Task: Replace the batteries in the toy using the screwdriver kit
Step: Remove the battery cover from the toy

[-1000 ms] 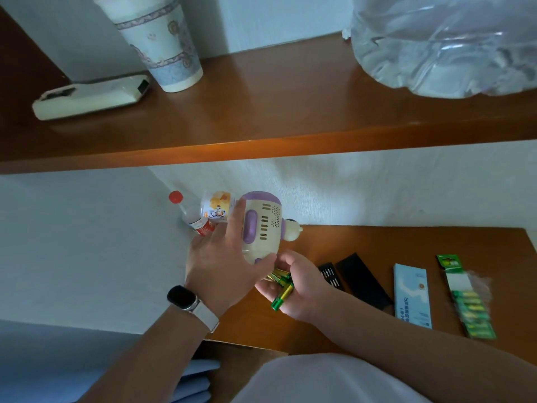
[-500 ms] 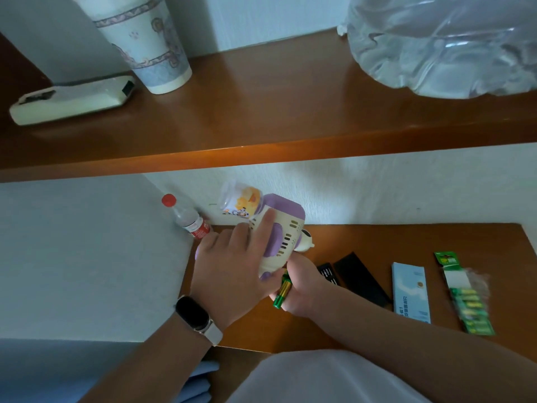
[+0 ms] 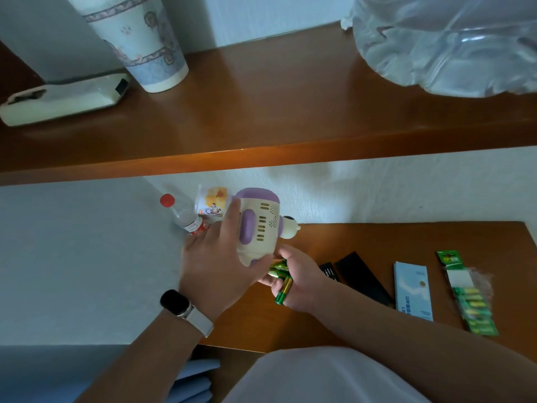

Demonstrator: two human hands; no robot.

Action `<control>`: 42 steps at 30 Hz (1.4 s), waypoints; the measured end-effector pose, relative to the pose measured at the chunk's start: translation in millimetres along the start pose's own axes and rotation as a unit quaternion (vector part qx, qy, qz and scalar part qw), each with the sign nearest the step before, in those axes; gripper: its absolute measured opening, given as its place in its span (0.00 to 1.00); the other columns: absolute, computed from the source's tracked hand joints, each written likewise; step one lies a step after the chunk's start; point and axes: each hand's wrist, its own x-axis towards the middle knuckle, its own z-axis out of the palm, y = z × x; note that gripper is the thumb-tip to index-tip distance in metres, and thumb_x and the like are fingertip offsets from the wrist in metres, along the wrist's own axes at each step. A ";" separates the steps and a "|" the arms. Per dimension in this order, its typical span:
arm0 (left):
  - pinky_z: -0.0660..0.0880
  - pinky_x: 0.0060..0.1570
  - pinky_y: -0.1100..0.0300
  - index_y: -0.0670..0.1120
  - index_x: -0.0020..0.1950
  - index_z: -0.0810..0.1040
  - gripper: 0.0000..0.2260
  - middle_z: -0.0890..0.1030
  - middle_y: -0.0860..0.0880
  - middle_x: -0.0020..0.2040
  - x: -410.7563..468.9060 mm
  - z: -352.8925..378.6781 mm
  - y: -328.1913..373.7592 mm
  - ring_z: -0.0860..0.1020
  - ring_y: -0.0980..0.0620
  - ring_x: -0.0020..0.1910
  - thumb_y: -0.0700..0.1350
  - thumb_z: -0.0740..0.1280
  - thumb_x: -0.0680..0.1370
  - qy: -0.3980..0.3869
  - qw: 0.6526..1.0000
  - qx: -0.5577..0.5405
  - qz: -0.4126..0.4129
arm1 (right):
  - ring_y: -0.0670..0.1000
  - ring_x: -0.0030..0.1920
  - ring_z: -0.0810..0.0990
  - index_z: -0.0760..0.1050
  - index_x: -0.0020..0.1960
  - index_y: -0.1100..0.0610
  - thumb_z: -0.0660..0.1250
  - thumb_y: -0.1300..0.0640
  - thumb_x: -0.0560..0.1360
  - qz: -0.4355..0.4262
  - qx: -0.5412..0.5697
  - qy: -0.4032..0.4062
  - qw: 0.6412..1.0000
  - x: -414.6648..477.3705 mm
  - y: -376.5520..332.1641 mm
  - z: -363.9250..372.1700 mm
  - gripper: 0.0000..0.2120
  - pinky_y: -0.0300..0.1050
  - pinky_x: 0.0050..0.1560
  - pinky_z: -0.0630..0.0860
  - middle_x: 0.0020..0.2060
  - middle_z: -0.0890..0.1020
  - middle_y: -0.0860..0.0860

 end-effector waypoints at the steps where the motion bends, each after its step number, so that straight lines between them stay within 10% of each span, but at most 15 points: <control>1: 0.77 0.42 0.57 0.46 0.76 0.63 0.44 0.83 0.47 0.54 -1.1 2.5 -4.0 0.83 0.47 0.44 0.70 0.67 0.68 -0.005 1.000 -0.010 -0.012 | 0.54 0.39 0.85 0.78 0.55 0.59 0.64 0.57 0.77 0.002 -0.016 0.006 1.000 0.2 -0.6 -2.2 0.10 0.34 0.21 0.67 0.45 0.85 0.56; 6: 0.78 0.39 0.65 0.56 0.76 0.55 0.41 0.80 0.53 0.59 -12.2 17.9 -19.2 0.82 0.51 0.49 0.69 0.69 0.69 -0.075 0.974 -0.167 -0.134 | 0.51 0.31 0.78 0.78 0.46 0.63 0.64 0.58 0.78 -0.001 -0.055 0.029 0.998 -0.7 -0.7 -13.6 0.09 0.34 0.21 0.67 0.39 0.82 0.59; 13: 0.83 0.44 0.61 0.55 0.71 0.67 0.28 0.82 0.53 0.57 -40.9 62.5 -29.7 0.82 0.48 0.56 0.47 0.75 0.74 -0.128 0.772 -0.534 -0.321 | 0.48 0.29 0.72 0.76 0.45 0.62 0.66 0.57 0.78 0.001 -0.091 0.053 0.994 -7.3 2.1 -26.5 0.07 0.34 0.20 0.65 0.37 0.82 0.58; 20: 0.79 0.60 0.44 0.56 0.67 0.71 0.17 0.81 0.50 0.59 -70.7 95.2 -36.7 0.78 0.44 0.61 0.45 0.67 0.80 -0.159 0.663 -0.624 -0.382 | 0.48 0.28 0.72 0.78 0.52 0.63 0.66 0.59 0.78 -0.020 -0.124 0.091 0.988 -2.0 9.1 -29.2 0.07 0.35 0.20 0.65 0.38 0.81 0.58; 31: 0.78 0.56 0.35 0.52 0.70 0.72 0.21 0.79 0.38 0.64 -101.2 138.5 -62.4 0.79 0.31 0.59 0.46 0.65 0.76 -0.169 0.495 -0.743 -0.418 | 0.46 0.28 0.70 0.80 0.59 0.57 0.60 0.59 0.80 -0.060 -0.242 0.142 0.958 32.6 34.3 -12.9 0.13 0.35 0.23 0.62 0.41 0.78 0.55; 37: 0.72 0.59 0.28 0.41 0.75 0.66 0.30 0.74 0.30 0.66 -103.6 151.7 -72.3 0.76 0.29 0.59 0.41 0.64 0.72 -0.193 0.451 -0.775 -0.399 | 0.45 0.27 0.71 0.83 0.52 0.53 0.62 0.57 0.80 -0.091 -0.272 0.185 0.940 56.4 46.7 -17.7 0.10 0.37 0.23 0.62 0.38 0.81 0.53; 42: 0.81 0.48 0.43 0.41 0.71 0.69 0.25 0.75 0.31 0.66 -105.2 154.7 -74.8 0.78 0.31 0.61 0.45 0.69 0.76 -0.188 0.436 -0.769 -0.427 | 0.44 0.26 0.73 0.81 0.52 0.56 0.64 0.58 0.80 -0.106 -0.331 0.246 0.905 68.4 56.2 -22.6 0.08 0.37 0.22 0.65 0.41 0.81 0.54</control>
